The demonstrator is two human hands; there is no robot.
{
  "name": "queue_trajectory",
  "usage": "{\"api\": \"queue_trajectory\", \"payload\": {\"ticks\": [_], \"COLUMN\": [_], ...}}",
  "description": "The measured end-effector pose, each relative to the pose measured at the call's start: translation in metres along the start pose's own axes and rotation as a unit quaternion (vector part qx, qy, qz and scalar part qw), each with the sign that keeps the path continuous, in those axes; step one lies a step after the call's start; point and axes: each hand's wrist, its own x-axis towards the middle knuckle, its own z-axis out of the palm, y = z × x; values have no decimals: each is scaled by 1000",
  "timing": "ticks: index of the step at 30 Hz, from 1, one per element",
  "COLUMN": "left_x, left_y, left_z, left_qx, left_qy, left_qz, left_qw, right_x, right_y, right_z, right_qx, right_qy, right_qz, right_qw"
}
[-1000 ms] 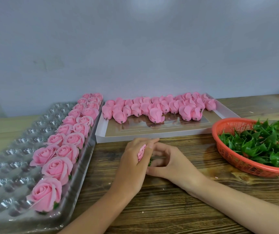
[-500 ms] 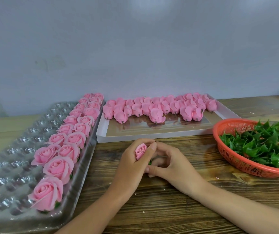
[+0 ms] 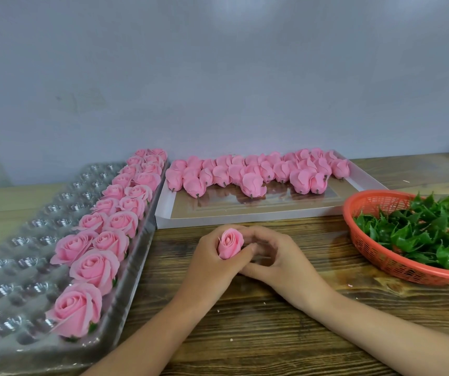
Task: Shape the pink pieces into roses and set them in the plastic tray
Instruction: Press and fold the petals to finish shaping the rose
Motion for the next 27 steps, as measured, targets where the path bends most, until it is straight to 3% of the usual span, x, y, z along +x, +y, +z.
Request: {"api": "queue_trajectory", "payload": {"ticks": [7, 11, 20, 27], "left_x": [1, 2, 4, 4], "left_y": [1, -4, -9, -3], "left_z": [-2, -2, -2, -1], "left_qx": [-47, -18, 63, 44], "left_qy": [69, 80, 57, 42], "left_qz": [-3, 0, 33, 38], "left_qw": [997, 997, 996, 997], "right_x": [-1, -1, -3, -4], "right_y": [0, -1, -7, -7], "right_z": [1, 0, 1, 1], "right_qx": [-59, -59, -78, -57], "right_qy": [50, 62, 33, 7], "right_qz": [-7, -25, -93, -116], "right_qw": [997, 996, 992, 992]}}
